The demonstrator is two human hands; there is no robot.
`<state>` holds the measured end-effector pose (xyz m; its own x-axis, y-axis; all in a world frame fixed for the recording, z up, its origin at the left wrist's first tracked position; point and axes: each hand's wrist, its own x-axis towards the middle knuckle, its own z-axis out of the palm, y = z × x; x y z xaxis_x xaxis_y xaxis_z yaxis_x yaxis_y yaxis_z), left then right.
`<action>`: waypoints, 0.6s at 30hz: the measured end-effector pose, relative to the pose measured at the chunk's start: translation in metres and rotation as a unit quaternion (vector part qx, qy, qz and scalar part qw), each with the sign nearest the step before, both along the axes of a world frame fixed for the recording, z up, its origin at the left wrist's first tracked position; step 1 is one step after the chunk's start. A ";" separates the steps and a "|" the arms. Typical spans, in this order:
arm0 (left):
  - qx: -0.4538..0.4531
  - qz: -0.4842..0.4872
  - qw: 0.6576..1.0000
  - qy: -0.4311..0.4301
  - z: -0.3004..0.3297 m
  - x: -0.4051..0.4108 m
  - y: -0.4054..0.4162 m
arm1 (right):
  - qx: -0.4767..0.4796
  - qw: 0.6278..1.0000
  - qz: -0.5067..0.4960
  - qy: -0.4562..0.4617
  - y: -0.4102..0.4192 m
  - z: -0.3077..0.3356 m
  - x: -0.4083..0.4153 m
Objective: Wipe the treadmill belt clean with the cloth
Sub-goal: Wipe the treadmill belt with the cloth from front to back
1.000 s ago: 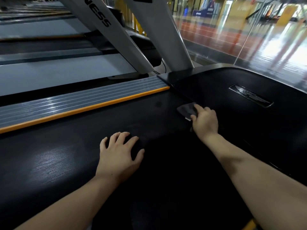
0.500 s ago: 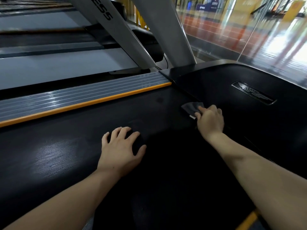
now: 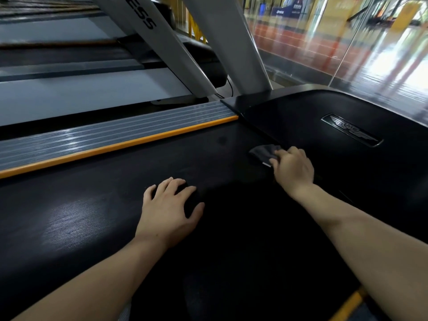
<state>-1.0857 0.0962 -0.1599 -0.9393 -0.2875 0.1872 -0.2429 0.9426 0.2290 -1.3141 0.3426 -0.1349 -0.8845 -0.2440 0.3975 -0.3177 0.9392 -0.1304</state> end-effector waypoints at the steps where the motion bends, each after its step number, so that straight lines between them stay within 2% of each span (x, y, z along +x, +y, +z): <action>1: 0.001 0.000 1.000 -0.002 0.000 0.000 -0.001 | -0.011 1.000 -0.009 -0.004 -0.002 0.000 0.003; 4: 0.004 -0.005 1.000 -0.008 0.001 -0.001 -0.001 | -0.023 0.999 0.015 -0.039 -0.022 0.003 0.046; 7: 0.004 -0.010 1.000 -0.013 0.003 0.001 0.000 | -0.020 0.991 0.135 -0.001 -0.038 -0.005 0.109; 9: 0.003 -0.010 1.000 -0.009 0.004 0.001 0.000 | 0.000 0.983 0.184 0.007 -0.033 -0.005 0.099; 11: -0.001 -0.008 1.000 -0.003 0.003 0.000 0.000 | 0.023 0.990 0.141 0.022 -0.020 -0.005 0.056; 14: -0.002 -0.007 1.000 -0.005 0.001 0.000 0.000 | -0.021 1.000 -0.022 -0.004 0.011 -0.006 -0.003; 15: -0.001 -0.006 1.000 -0.002 0.001 0.000 0.000 | -0.038 0.998 -0.047 -0.007 0.013 -0.009 -0.007; 18: 0.000 -0.009 1.000 -0.007 0.000 -0.002 0.000 | -0.049 0.998 -0.036 -0.021 -0.002 -0.012 0.021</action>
<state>-1.0873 0.0961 -0.1595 -0.9473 -0.2698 0.1730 -0.2284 0.9469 0.2261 -1.2928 0.3406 -0.1464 -0.9150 -0.1419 0.3778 -0.2428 0.9414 -0.2343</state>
